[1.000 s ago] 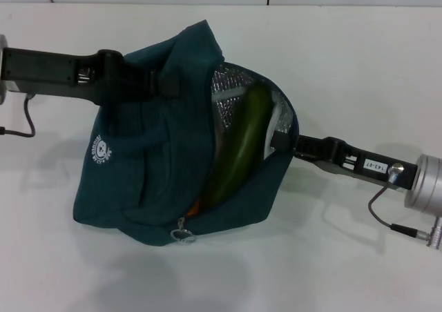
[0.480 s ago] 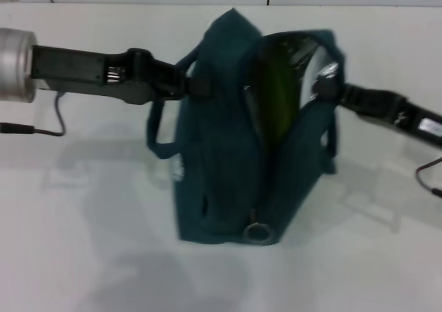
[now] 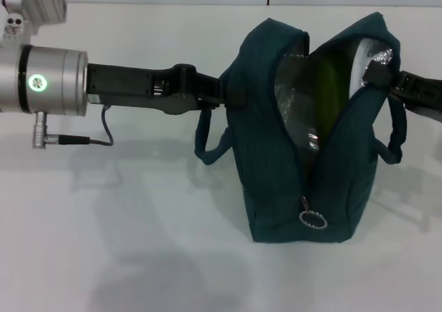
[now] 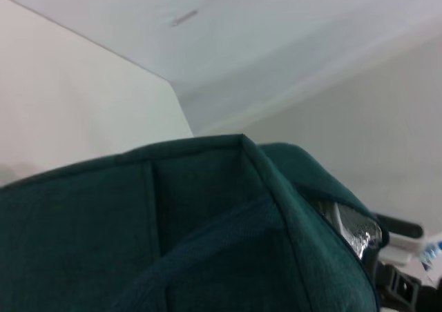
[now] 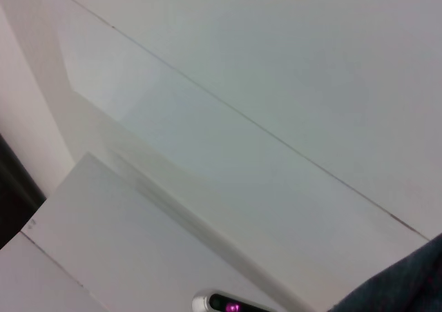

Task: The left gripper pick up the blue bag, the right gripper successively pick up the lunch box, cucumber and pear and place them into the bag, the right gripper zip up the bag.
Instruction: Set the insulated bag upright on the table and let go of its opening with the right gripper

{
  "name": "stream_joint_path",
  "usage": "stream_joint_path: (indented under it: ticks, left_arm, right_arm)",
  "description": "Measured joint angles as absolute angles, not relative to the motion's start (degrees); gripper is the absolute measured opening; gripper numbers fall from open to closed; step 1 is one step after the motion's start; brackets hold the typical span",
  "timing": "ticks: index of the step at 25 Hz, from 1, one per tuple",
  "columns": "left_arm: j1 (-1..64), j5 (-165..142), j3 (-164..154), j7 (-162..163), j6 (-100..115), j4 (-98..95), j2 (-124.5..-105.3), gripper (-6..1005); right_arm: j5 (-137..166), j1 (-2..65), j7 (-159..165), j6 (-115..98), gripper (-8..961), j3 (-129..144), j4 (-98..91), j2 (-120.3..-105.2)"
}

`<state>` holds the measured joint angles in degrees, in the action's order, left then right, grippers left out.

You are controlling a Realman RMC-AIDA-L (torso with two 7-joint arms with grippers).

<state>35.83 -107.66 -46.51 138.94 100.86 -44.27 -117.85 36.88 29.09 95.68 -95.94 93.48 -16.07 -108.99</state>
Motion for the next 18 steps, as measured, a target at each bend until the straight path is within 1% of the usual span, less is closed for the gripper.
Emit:
stream_joint_path:
  ticks: [6, 10, 18]
  left_arm:
    - [35.6, -107.7, -46.6, 138.4, 99.5, -43.7, -118.16, 63]
    - [35.5, -107.7, -46.6, 138.2, 99.1, -43.6, -118.92, 63]
    - [35.4, -107.6, -46.6, 137.5, 98.5, -43.6, -119.16, 64]
  right_arm:
    - [36.9, 29.1, 95.7, -94.6, 110, 93.4, -14.7, -108.96]
    - [36.8, 28.8, 95.7, -94.3, 125, 93.4, -13.5, -108.82]
    - [36.6, 26.3, 95.4, -96.0, 281, 93.0, -13.8, -108.80]
